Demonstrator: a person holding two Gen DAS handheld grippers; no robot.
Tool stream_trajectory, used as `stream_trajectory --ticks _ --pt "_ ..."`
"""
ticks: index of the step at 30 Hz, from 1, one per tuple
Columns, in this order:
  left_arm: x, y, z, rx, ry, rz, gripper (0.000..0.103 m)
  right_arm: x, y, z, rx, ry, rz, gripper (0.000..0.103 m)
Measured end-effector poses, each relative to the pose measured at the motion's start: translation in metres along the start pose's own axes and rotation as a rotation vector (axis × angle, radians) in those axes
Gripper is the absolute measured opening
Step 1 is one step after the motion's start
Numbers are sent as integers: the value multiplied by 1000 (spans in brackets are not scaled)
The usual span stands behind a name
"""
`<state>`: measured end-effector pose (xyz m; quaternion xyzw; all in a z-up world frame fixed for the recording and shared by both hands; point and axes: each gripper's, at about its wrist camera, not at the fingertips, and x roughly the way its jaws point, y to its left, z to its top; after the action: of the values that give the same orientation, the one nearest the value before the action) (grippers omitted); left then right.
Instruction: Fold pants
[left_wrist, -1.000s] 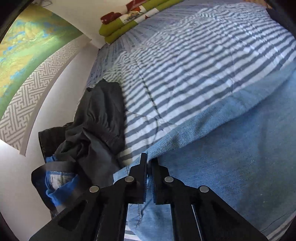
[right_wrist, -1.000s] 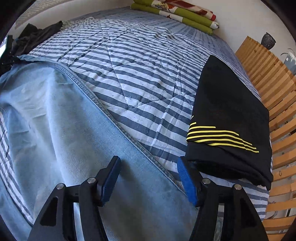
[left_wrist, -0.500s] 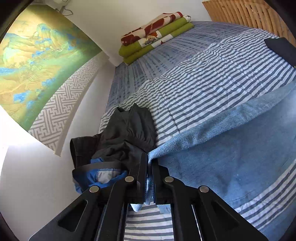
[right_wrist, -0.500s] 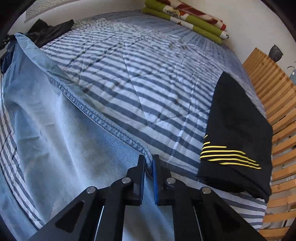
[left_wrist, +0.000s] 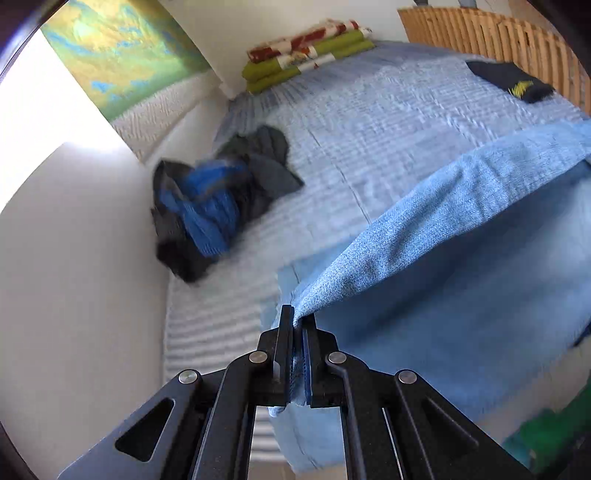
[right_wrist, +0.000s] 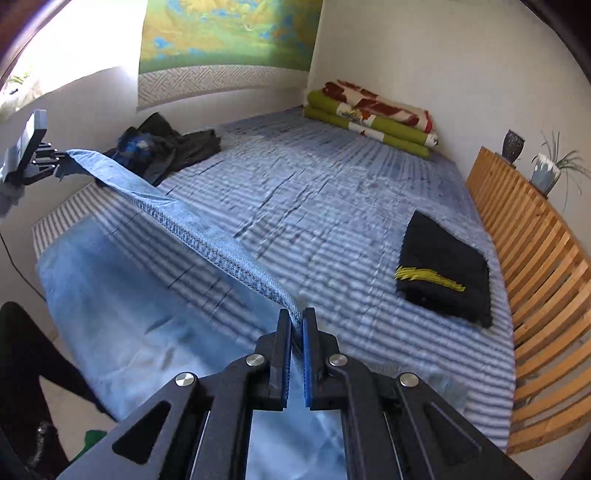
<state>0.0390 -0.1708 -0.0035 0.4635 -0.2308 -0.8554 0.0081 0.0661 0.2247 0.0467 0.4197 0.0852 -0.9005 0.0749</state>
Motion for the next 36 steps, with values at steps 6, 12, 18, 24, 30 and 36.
stream_trajectory --ticks 6,12,18,24,30,36 --pt "24 -44 -91 31 172 -101 14 63 51 -91 -47 297 54 7" --pt "-1 -1 -98 -125 114 -155 31 48 44 -78 -23 344 98 18" --pt "16 41 -94 -347 104 -218 34 14 85 -18 -94 199 166 25" --pt "39 50 -94 -516 163 -375 52 48 160 67 -152 54 302 36" --pt "50 59 -114 -820 165 -571 53 124 227 158 -128 25 447 37" --pt "67 42 -125 -969 162 -636 61 237 298 233 -131 149 565 37"
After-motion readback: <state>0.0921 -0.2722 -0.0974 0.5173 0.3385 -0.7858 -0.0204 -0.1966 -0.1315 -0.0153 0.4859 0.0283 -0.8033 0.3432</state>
